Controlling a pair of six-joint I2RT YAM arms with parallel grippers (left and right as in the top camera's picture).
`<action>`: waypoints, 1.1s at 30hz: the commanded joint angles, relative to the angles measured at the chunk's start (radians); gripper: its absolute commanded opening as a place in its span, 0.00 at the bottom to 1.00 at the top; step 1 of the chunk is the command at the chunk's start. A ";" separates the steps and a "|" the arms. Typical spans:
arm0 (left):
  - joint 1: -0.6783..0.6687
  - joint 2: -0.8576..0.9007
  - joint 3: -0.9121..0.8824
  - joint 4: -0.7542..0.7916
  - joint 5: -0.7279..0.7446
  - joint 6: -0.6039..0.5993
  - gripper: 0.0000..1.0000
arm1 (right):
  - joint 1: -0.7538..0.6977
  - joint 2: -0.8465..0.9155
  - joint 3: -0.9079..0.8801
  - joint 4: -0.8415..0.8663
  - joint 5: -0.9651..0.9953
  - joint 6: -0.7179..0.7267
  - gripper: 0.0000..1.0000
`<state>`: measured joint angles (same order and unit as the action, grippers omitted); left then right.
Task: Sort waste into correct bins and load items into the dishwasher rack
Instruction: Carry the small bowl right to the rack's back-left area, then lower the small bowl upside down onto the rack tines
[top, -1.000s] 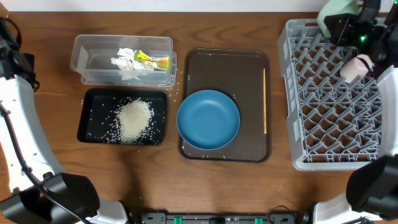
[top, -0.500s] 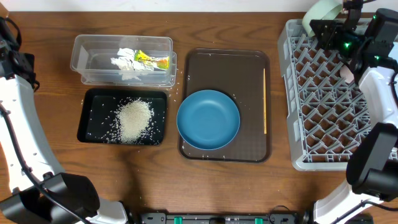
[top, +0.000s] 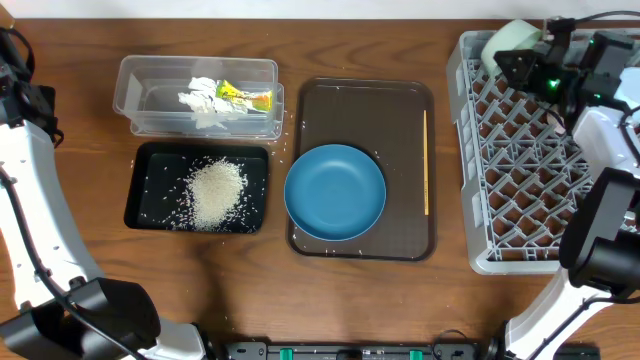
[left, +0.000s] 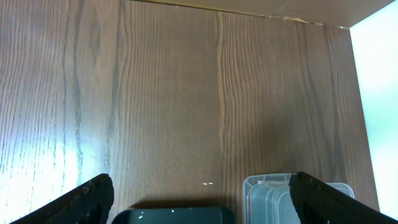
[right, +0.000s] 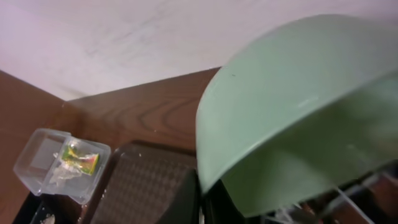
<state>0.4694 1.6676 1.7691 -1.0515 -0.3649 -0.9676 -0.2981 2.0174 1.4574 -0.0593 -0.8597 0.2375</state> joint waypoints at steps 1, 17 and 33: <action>0.002 0.001 0.002 -0.006 -0.009 0.009 0.92 | -0.039 0.010 -0.002 -0.012 -0.030 0.020 0.01; 0.002 0.001 0.002 -0.006 -0.009 0.009 0.92 | -0.137 -0.005 -0.001 -0.095 -0.098 0.027 0.66; 0.002 0.001 0.002 -0.006 -0.010 0.009 0.92 | -0.161 -0.294 -0.001 -0.345 0.410 0.079 0.70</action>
<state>0.4694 1.6676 1.7691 -1.0515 -0.3649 -0.9676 -0.4690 1.7889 1.4563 -0.3897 -0.6014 0.3103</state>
